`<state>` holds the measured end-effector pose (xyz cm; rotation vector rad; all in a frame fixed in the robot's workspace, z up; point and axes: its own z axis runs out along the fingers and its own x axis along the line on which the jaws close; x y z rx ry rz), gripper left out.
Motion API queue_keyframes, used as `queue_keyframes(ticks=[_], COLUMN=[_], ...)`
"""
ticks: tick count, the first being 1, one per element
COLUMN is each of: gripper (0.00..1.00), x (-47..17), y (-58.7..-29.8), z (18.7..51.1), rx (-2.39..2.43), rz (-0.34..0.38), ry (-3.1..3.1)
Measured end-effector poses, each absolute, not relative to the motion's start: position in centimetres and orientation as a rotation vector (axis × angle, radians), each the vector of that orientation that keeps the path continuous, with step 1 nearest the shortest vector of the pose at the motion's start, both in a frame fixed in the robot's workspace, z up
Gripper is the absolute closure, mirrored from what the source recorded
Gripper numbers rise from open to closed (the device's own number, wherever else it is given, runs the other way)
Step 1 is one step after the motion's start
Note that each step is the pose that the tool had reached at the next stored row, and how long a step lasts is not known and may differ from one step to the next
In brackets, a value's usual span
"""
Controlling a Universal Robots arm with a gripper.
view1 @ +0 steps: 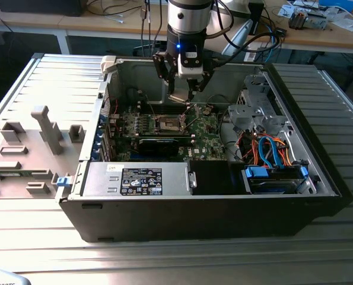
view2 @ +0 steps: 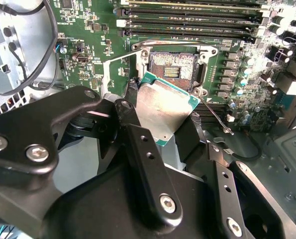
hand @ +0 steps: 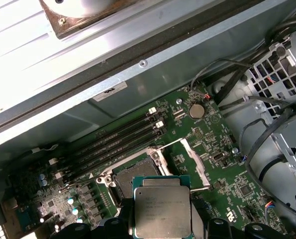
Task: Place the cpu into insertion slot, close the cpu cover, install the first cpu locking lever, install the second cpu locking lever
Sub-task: 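Place the cpu into insertion slot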
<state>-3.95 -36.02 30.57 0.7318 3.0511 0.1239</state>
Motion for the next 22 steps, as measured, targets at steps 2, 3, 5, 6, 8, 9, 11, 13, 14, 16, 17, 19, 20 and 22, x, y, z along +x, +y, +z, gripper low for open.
queue_keyframes(ticks=[2, 3, 5, 6, 8, 9, 11, 13, 14, 16, 17, 19, 20, 22], gripper=[0.45, 0.45, 0.45, 0.45, 0.45, 0.45, 0.45, 0.45, 0.45, 0.45, 0.45, 0.45, 0.45, 0.45], x=[-3.94, -3.94, -3.94, -3.94, -3.95, -3.94, -3.94, -3.94, -3.94, -3.94, -3.94, -3.94, -3.94, -3.94], y=[-36.02, -36.02, -36.02, -36.02, -36.02, -36.02, -36.02, -36.02, -36.02, -36.02, -36.02, -36.02, -36.02, -36.02], z=[30.56, 30.56, 30.55, 30.55, 30.55, 30.54, 30.54, 30.54, 30.54, 30.53, 30.53, 30.53, 30.53, 30.52], rx=[0.733, 0.733, 0.734, 0.735, 0.737, 0.737, 0.739, 0.740, 0.741, 0.747, 0.747, 0.749, 0.749, 0.750], rz=[0.124, 0.124, 0.124, 0.124, 0.124, 0.124, 0.124, 0.124, 0.124, 0.124, 0.124, 0.124, 0.124, 0.124], ry=[3.051, 3.051, 3.050, 3.050, 3.050, 3.050, 3.049, 3.049, 3.049, 3.047, 3.047, 3.047, 3.046, 3.046])
